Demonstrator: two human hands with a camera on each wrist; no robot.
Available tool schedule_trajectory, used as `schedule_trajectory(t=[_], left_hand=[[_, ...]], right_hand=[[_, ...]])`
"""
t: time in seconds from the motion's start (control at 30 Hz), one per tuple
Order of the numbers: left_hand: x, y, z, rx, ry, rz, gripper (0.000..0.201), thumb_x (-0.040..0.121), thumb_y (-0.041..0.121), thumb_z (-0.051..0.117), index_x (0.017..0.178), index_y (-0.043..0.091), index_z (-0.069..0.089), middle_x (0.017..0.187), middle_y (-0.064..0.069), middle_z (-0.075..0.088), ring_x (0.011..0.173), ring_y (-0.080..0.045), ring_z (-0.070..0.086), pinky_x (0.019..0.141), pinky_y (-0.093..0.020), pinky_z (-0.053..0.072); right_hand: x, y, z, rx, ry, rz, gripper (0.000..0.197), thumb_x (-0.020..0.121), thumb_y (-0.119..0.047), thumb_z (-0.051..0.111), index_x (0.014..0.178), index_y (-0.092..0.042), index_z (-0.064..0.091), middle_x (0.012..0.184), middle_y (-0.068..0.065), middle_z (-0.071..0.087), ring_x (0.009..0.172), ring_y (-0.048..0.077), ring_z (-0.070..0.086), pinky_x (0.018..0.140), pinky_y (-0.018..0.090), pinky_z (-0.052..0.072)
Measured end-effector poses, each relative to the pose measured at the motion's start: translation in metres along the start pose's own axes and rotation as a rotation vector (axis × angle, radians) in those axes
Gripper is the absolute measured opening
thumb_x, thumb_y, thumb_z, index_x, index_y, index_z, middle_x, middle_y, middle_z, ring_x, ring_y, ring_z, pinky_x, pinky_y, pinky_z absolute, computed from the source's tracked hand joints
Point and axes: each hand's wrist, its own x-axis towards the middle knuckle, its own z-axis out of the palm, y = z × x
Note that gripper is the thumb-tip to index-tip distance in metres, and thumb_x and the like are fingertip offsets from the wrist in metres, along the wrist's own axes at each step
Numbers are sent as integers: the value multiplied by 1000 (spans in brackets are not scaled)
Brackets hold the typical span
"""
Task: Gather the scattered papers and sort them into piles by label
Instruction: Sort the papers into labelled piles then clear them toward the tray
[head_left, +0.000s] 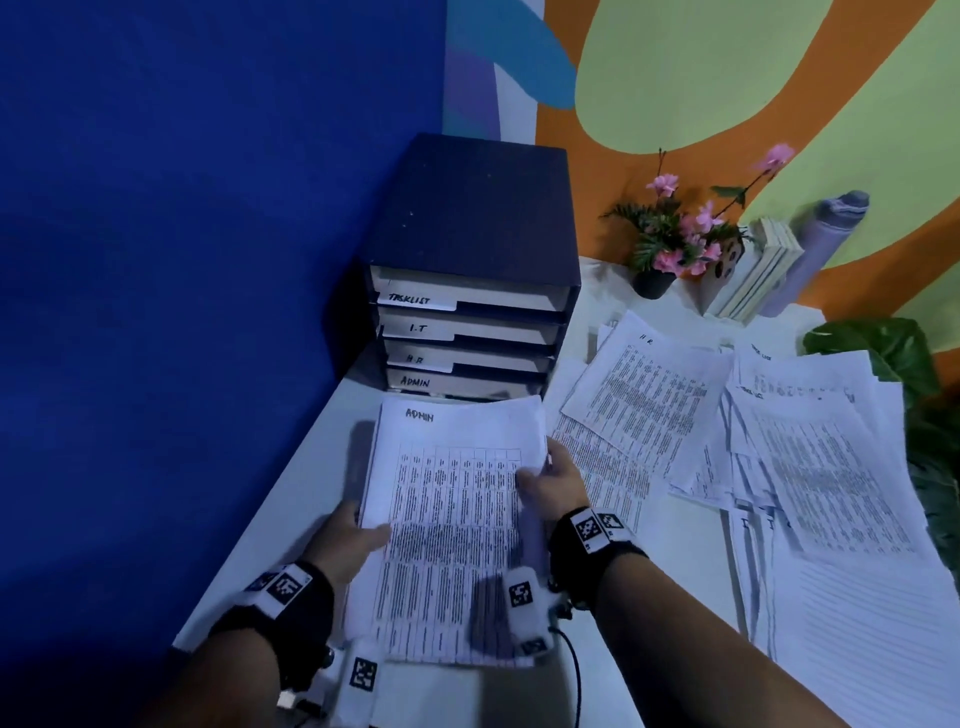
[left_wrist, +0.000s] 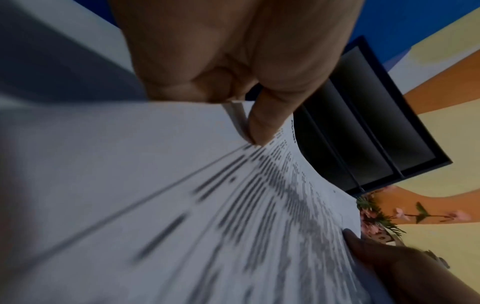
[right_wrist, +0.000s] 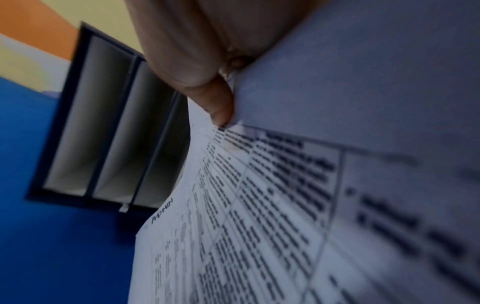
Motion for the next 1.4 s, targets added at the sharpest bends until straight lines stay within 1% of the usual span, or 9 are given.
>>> schedule_trajectory(t=[0.2,0.43,0.6,0.8,0.93,1.07,1.2,1.3,1.4], left_hand=[[-5,-3,-21,-162,-139,-64,28,92,7,61,117,20,59,112,-5,71,103,-26,67,92,-48,52],[-7,7,-33,-218,-228,-92,30,95,16,58,120,32,52,113,-9,68,65,-29,63,51,-27,46],[11,10,-25,-198,-178,-85,33,98,9,51,127,21,47,117,-13,63,65,-26,66,51,-27,48],[42,19,-20,-268,-32,-44,31,98,3,49,128,9,46,110,-16,60,58,-19,66,51,-24,54],[77,46,-6,-289,24,2,29,98,2,47,127,2,48,96,-15,61,51,-12,64,45,-19,50],[120,78,13,-331,34,12,46,99,1,44,143,7,32,112,-18,54,68,-18,63,48,-17,53],[157,107,33,-424,50,18,62,99,-1,43,152,12,14,125,-21,50,71,-19,63,50,-19,55],[184,118,44,-578,91,-48,50,99,-3,41,146,-2,25,127,-21,50,75,-22,62,53,-25,58],[205,124,44,-181,143,-57,52,99,7,38,148,-2,22,151,-18,34,125,-25,49,98,-29,45]], right_hand=[[41,-4,15,31,58,111,43,87,2,60,123,-20,57,102,15,69,75,27,61,71,39,53],[74,-4,24,44,52,163,38,88,9,58,119,-13,57,93,8,67,79,27,61,69,36,52],[86,-10,21,-17,81,152,35,92,10,52,118,-13,53,98,14,61,66,22,55,36,17,45],[89,-21,37,-238,3,40,34,94,-21,55,127,-12,50,104,13,67,92,32,65,79,39,53],[81,-17,26,-392,-43,19,22,95,-31,53,110,-16,49,86,11,63,67,23,61,62,28,48],[76,-10,10,-145,-61,23,28,94,-15,56,120,-23,50,93,9,65,79,34,71,70,44,59],[65,-10,-14,-57,-63,-13,43,97,-6,53,136,-22,43,104,-2,65,80,23,68,64,28,55],[58,-2,-34,-16,-18,-53,32,98,-2,51,126,-15,52,103,2,60,63,12,68,55,19,51],[51,7,-54,-61,10,-79,26,98,-1,49,116,-17,58,103,1,61,60,5,67,55,17,51]])
